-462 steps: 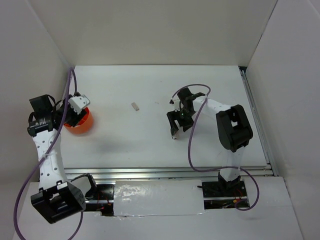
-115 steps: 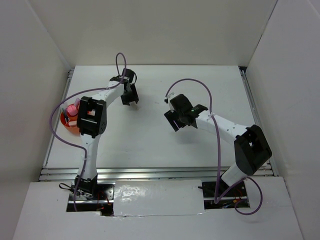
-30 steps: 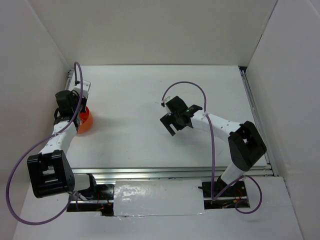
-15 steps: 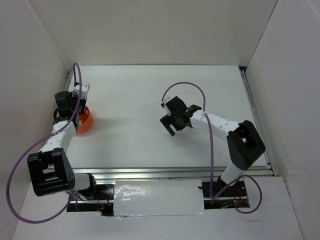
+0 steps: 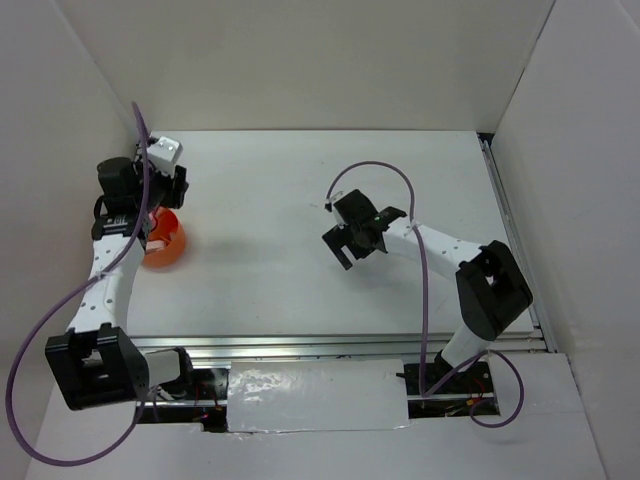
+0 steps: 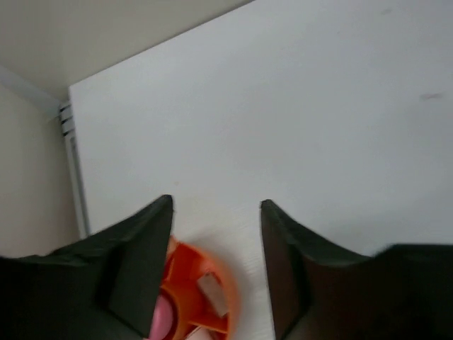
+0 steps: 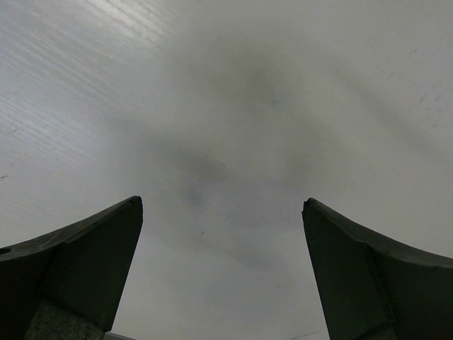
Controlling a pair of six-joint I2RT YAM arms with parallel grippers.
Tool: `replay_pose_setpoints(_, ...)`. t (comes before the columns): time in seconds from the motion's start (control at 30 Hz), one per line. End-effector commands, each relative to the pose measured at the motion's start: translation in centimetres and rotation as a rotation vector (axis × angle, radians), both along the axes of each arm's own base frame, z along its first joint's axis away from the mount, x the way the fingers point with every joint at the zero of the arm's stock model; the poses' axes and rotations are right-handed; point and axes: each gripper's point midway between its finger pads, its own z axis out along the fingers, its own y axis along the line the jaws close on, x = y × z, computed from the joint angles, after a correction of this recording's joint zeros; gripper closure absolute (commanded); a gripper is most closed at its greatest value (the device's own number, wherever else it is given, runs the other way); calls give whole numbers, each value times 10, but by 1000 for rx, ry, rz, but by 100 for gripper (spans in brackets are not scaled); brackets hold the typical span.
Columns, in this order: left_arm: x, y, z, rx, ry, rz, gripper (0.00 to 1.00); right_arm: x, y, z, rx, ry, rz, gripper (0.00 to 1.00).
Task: Sort the stationery into containers
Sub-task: Reset both arms
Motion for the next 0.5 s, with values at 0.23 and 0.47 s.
replay_pose_setpoints(0.23, -35, -123, 6, -185, 303, -204, 1, 10, -92, 70, 189, -105, -194, 0)
replay_pose_setpoints(0.47, -59, -127, -13, -234, 295, -168, 1, -11, -162, 92, 203, -196, -293, 0)
